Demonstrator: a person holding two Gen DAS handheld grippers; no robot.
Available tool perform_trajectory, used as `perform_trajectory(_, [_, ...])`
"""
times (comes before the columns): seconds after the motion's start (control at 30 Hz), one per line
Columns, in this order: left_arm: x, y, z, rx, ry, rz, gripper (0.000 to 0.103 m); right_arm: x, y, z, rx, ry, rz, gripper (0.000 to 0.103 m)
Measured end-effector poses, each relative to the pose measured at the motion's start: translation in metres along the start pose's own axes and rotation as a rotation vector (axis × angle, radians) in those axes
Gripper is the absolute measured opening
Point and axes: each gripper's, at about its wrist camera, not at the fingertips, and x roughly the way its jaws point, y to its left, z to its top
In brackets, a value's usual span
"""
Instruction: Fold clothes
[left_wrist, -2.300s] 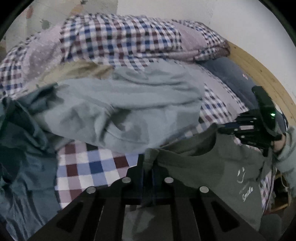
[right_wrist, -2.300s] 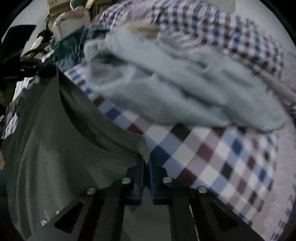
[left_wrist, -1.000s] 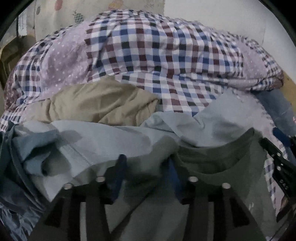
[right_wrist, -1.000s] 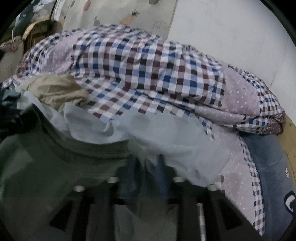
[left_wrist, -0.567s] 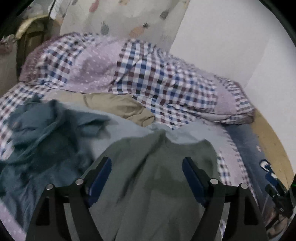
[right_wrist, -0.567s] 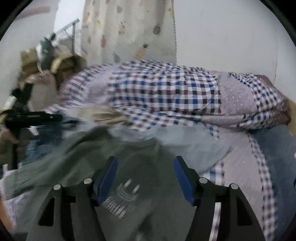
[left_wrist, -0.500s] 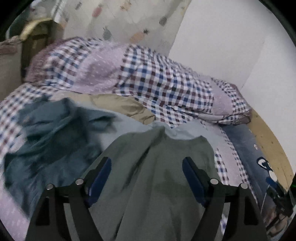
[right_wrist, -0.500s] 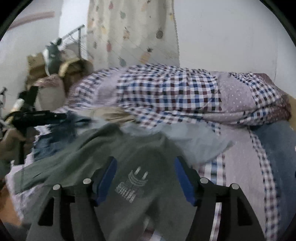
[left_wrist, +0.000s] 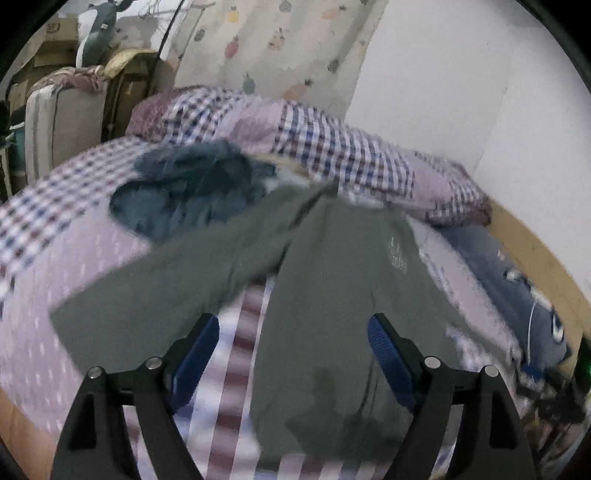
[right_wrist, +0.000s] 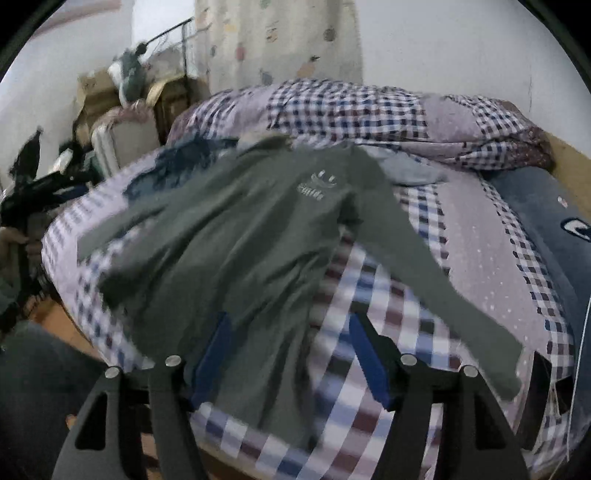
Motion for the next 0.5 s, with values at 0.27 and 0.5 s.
perform_trajectory(0.27, [0.019, -0.003, -0.060, 0.088, 0.080, 0.043, 0.086, 0.028, 0.108, -0.017, -0.189, -0.036, 0.117, 0.069])
perform_trajectory(0.5, [0.022, 0.017, -0.067, 0.067, 0.109, 0.060, 0.086, 0.101, 0.184, -0.019, -0.298, -0.044, 0.162, 0.060])
